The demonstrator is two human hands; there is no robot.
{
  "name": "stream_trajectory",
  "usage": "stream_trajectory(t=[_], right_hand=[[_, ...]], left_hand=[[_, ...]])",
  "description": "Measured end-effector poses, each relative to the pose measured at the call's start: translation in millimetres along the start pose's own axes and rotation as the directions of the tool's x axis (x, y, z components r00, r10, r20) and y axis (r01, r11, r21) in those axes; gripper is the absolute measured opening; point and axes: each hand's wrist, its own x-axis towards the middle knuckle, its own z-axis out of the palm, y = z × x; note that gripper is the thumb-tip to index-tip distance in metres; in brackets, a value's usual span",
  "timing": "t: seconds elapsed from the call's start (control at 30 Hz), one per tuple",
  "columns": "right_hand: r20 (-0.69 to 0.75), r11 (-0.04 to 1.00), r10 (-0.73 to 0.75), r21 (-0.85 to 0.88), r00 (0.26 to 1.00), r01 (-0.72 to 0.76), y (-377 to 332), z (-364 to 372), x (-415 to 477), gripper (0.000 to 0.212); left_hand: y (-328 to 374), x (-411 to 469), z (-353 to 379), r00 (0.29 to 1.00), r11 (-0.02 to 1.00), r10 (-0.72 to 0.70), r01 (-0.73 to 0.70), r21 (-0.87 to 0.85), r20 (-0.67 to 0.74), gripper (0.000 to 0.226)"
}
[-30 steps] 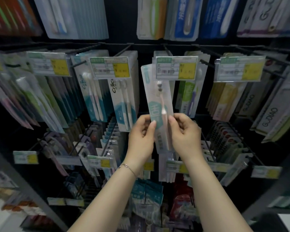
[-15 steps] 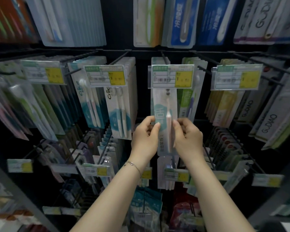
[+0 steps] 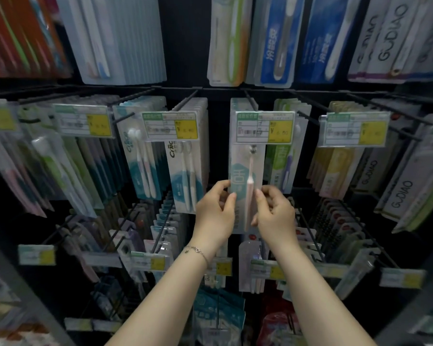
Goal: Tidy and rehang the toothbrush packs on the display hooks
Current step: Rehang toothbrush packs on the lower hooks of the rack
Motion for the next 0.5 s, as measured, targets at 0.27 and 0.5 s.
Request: stream_trajectory(t=[0.27,0.5], right_hand=[[-0.038,0.980,0.136,-0.143,0.990,-0.140,20.5,-7.6,-13.8,0.010],[0.066,0.799,0.013,-0.601,0.998,0.030,28.7,-18.6,-42.5,0.012]], left_hand=[[-11.5,-11.5,-11.2,0.999,0.997,-0.030,0.028,0.077,0.017,0.027],[-25.8,-38.9,-13.3,0.987,0.950,0.091,-0.125,0.286,0.129,0.016]])
